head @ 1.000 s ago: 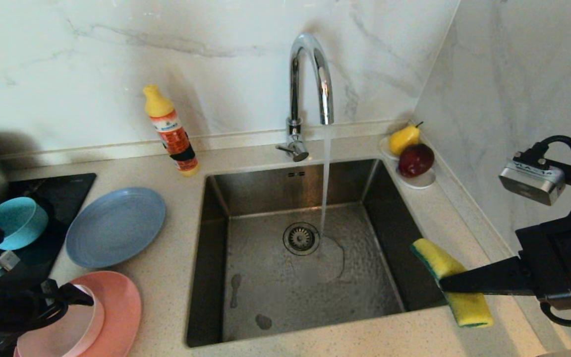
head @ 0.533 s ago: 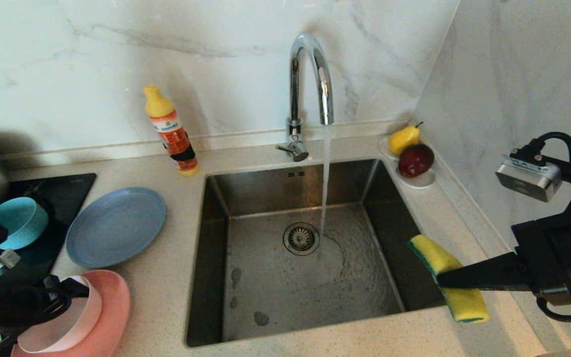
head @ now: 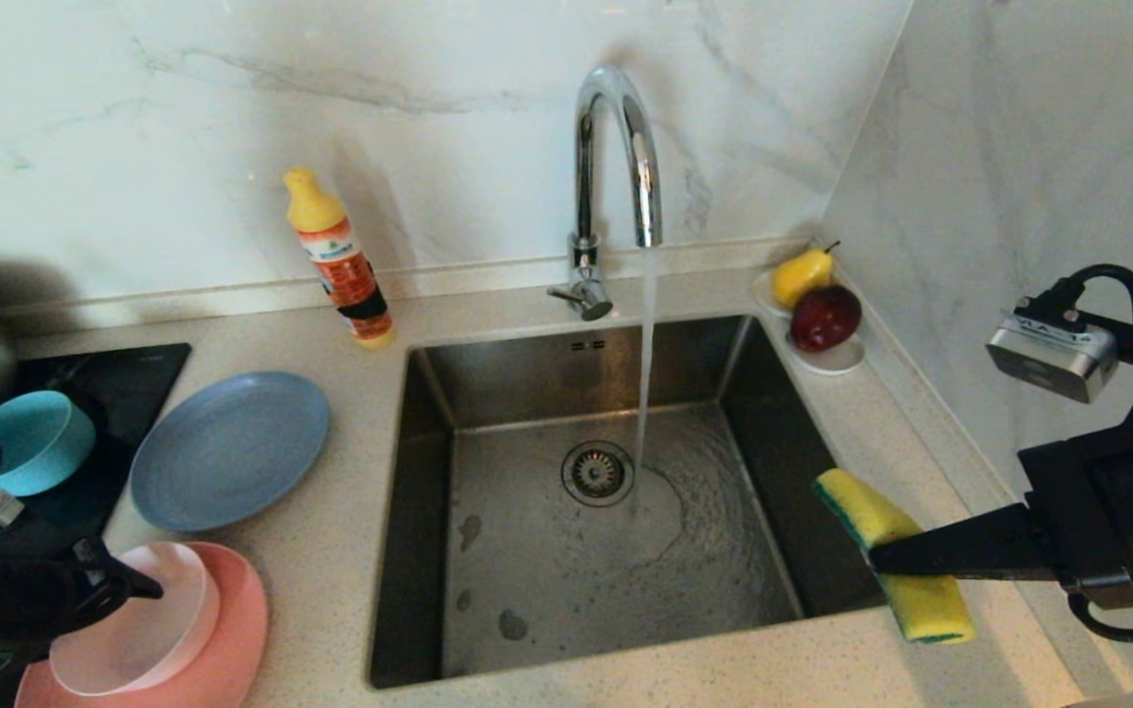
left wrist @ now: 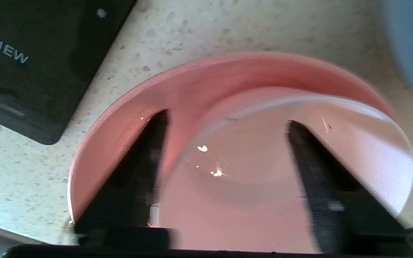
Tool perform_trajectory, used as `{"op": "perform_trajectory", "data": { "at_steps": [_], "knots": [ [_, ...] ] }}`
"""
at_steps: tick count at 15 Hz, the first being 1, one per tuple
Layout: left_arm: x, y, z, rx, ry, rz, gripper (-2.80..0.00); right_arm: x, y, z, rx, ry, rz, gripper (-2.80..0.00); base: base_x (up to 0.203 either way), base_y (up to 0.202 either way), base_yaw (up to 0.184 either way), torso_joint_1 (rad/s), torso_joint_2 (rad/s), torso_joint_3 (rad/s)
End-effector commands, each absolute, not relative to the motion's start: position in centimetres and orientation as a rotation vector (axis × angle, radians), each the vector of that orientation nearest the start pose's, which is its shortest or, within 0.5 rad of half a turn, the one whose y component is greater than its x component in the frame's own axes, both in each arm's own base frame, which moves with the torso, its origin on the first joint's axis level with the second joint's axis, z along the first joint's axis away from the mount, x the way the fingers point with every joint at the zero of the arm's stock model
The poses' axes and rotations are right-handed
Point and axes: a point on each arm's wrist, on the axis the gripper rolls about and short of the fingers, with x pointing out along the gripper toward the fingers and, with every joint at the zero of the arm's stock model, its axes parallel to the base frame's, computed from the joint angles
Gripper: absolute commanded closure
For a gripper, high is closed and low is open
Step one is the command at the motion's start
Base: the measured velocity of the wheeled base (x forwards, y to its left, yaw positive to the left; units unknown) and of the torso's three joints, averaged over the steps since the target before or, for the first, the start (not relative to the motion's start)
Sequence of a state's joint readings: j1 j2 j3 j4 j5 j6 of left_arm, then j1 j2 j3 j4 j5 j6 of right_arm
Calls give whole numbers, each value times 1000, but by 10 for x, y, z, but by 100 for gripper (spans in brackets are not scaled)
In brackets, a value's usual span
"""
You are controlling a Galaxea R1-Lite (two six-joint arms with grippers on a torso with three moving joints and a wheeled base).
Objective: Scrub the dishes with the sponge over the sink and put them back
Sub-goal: Wash the bowl
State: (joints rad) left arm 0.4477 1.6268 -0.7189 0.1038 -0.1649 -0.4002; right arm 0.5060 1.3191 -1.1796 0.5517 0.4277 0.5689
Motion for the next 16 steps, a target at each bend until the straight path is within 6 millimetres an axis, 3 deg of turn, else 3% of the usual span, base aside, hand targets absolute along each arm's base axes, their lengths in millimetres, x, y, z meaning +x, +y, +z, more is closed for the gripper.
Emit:
{"op": "perform_trajectory", "data": {
  "at_steps": [1, 9, 12, 16],
  "knots": [
    [213, 98, 129, -681, 887, 430, 0, 157, 98, 277, 480, 950, 667, 0, 0, 0, 0, 0, 0, 0],
    [212, 97, 115, -694, 943, 435, 0, 158, 98, 275, 479, 958, 664, 0, 0, 0, 0, 0, 0, 0],
    [211, 97, 125, -684, 902, 432, 0, 160, 99, 274, 478, 966, 661, 0, 0, 0, 0, 0, 0, 0],
    [195, 89, 149, -645, 842, 415, 0, 160, 99, 273, 477, 969, 660, 0, 0, 0, 0, 0, 0, 0]
  ]
}}
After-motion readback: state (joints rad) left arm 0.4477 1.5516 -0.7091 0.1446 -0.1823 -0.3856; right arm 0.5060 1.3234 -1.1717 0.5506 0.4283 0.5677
